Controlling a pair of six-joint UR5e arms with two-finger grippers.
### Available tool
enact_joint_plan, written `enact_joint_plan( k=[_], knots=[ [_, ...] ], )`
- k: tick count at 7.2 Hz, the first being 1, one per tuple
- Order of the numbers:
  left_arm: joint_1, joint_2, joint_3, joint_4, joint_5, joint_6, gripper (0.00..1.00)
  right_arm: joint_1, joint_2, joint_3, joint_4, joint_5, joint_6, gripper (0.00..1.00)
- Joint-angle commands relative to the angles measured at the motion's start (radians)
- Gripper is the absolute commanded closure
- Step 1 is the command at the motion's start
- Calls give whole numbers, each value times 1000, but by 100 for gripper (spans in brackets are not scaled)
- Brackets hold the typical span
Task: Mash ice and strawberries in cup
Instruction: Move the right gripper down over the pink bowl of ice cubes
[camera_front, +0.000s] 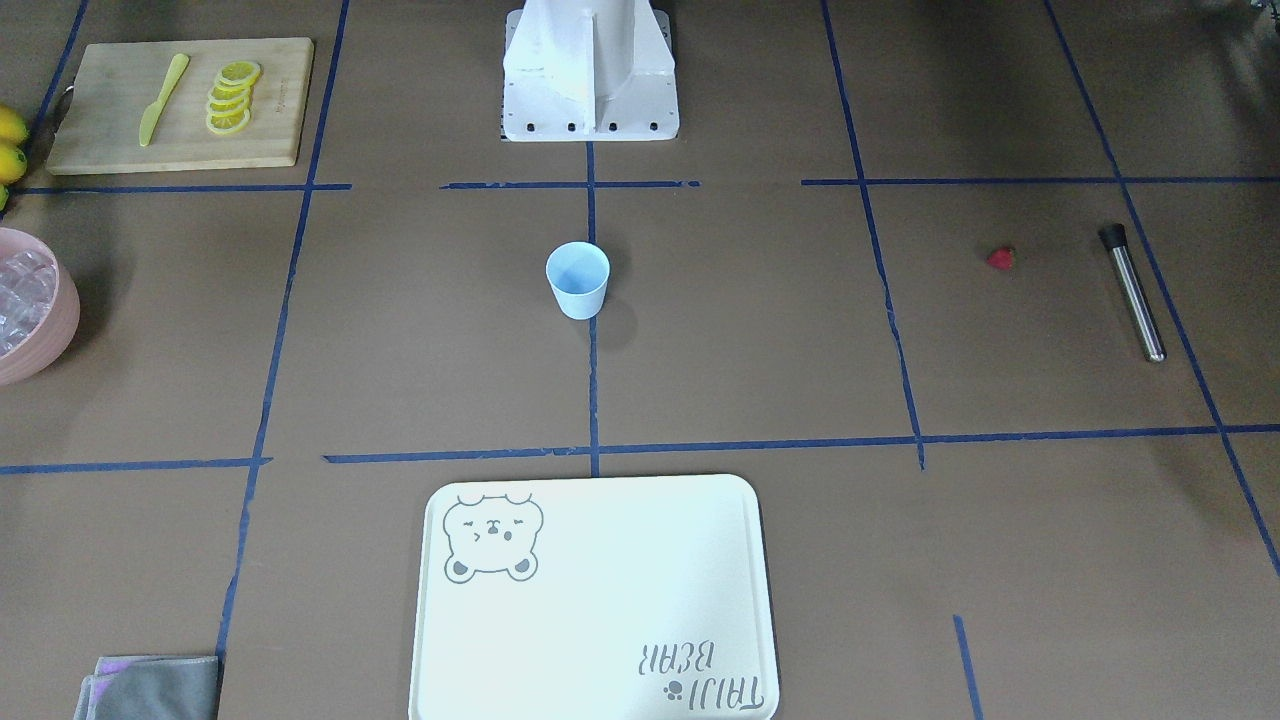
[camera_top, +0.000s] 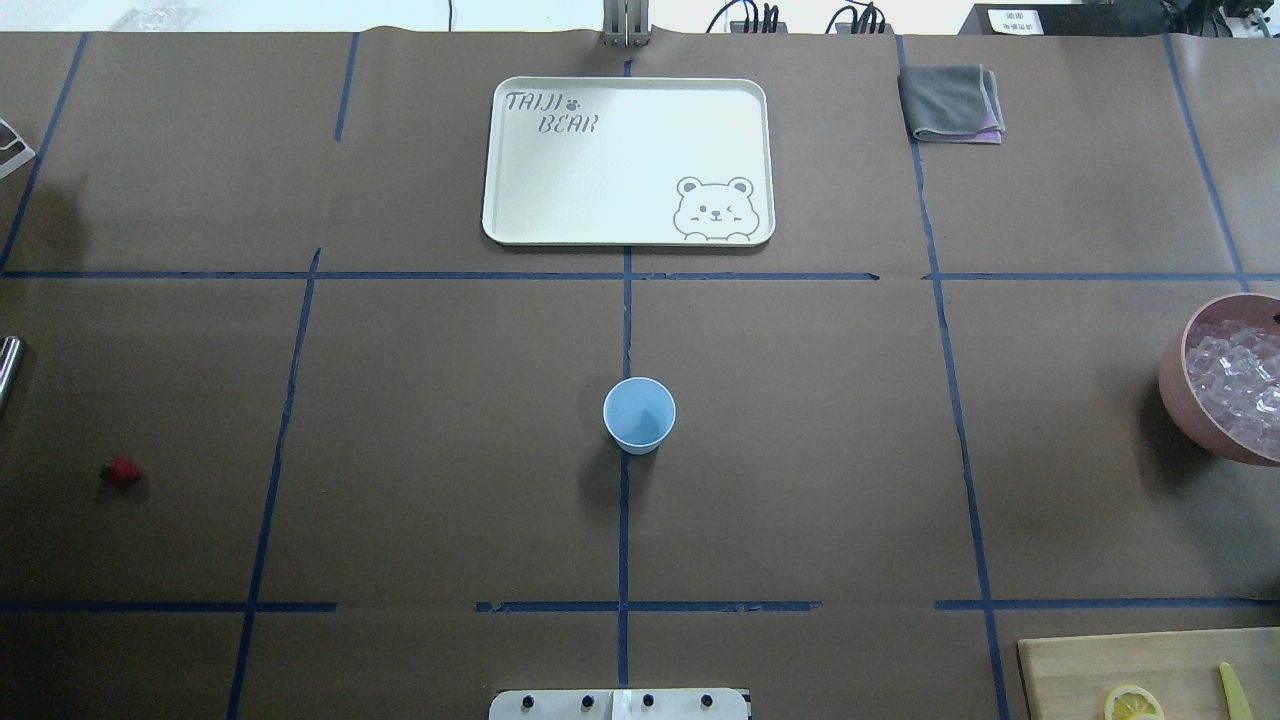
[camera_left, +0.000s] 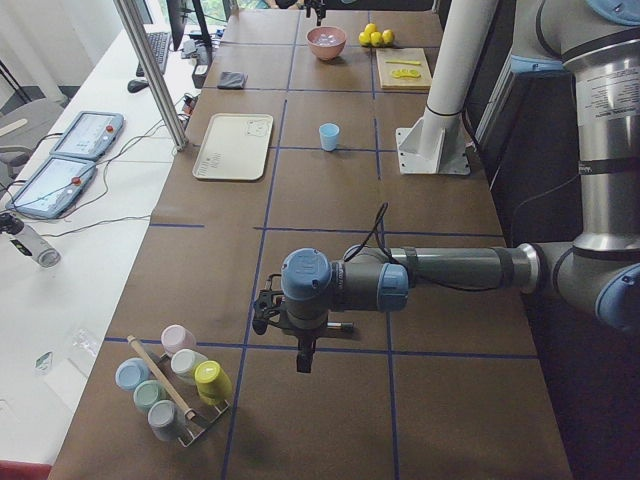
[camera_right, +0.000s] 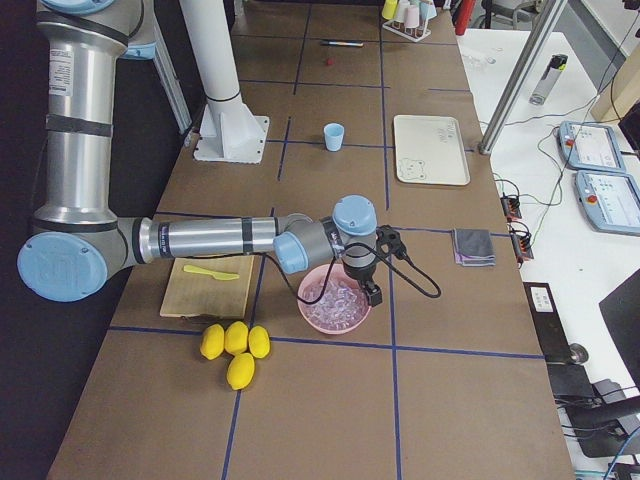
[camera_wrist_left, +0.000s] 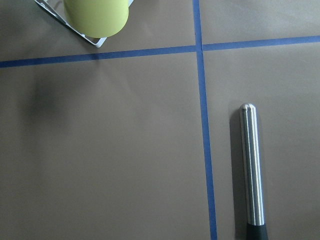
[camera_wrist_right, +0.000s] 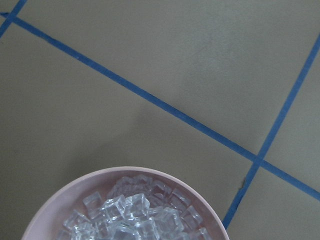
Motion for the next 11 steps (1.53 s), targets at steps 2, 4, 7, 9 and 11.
enact_joint_plan(
  k=[2, 4, 7, 9, 11],
  knots=[
    [0, 0, 3, -1, 0, 2, 0, -58, -6, -12, 3, -34, -52, 2],
    [0, 0, 3, -1, 0, 4, 0, -83, -6, -15, 1, -34, -35, 2],
    [0, 0, 7, -1, 0, 5, 0, -111, -6, -33, 0, -31, -38, 4],
    [0, 0, 9, -1, 0, 5, 0, -118, -6, -53, 0, -31, -44, 4],
    [0, 0, 7, -1, 0, 5, 0, -120, -6, -56, 1, -26, -44, 6]
  ],
)
